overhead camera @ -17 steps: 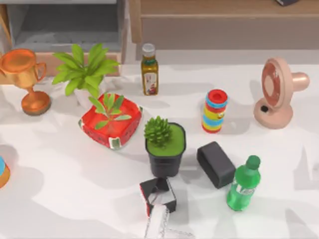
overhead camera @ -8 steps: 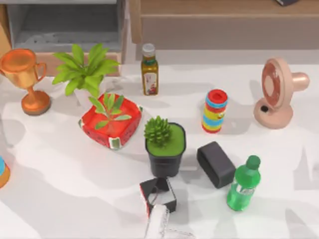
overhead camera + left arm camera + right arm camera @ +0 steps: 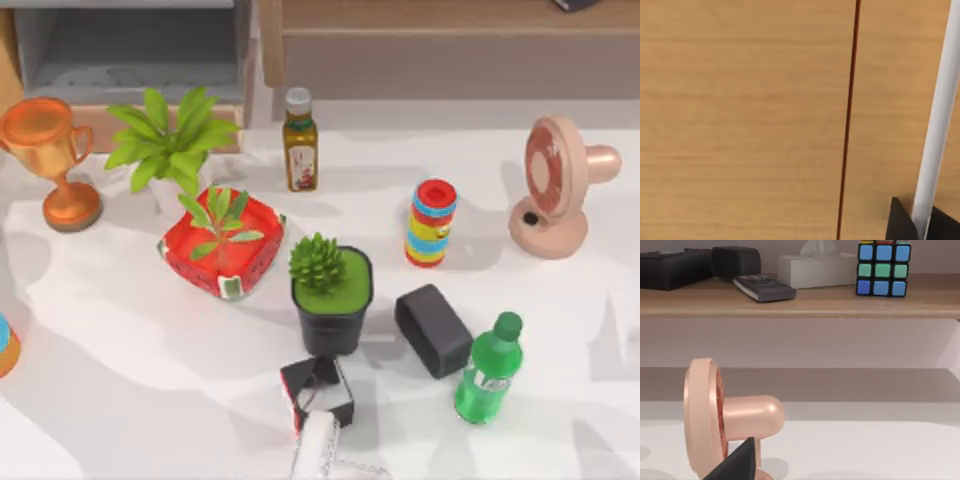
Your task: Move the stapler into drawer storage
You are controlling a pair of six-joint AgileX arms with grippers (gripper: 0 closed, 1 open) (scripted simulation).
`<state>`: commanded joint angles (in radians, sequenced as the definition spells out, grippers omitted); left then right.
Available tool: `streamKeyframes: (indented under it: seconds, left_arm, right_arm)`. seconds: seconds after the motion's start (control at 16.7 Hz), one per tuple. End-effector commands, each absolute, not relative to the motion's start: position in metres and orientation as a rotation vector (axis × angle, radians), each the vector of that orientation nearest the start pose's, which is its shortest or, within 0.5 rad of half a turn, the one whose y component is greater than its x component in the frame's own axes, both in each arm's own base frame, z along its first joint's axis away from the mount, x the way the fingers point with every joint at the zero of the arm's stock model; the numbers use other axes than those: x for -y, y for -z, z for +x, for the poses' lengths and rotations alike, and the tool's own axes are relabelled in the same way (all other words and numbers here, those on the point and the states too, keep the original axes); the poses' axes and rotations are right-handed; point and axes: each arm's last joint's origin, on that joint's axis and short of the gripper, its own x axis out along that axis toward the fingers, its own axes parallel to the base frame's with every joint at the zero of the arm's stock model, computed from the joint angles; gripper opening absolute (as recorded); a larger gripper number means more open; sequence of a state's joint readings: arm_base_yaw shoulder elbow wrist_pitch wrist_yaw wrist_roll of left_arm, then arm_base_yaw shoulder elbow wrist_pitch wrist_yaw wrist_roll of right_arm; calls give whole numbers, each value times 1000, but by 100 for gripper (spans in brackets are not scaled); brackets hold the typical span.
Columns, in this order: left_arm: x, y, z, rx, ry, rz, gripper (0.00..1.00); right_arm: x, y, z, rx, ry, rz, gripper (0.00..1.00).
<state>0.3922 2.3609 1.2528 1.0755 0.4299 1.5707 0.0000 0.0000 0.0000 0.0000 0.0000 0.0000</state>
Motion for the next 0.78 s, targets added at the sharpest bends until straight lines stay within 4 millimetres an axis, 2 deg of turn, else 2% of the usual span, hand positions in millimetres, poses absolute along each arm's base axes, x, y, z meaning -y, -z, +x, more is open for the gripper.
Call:
streamKeyframes:
  seconds: [0.66,0.78]
  left_arm:
    - [-173,-89,439,-12,28,1547,98]
    - [-173,-89,439,-12,28,1547,100]
  right_arm:
    - [1,-160,106,0,0,0,100]
    - [1,-160,106,0,0,0,100]
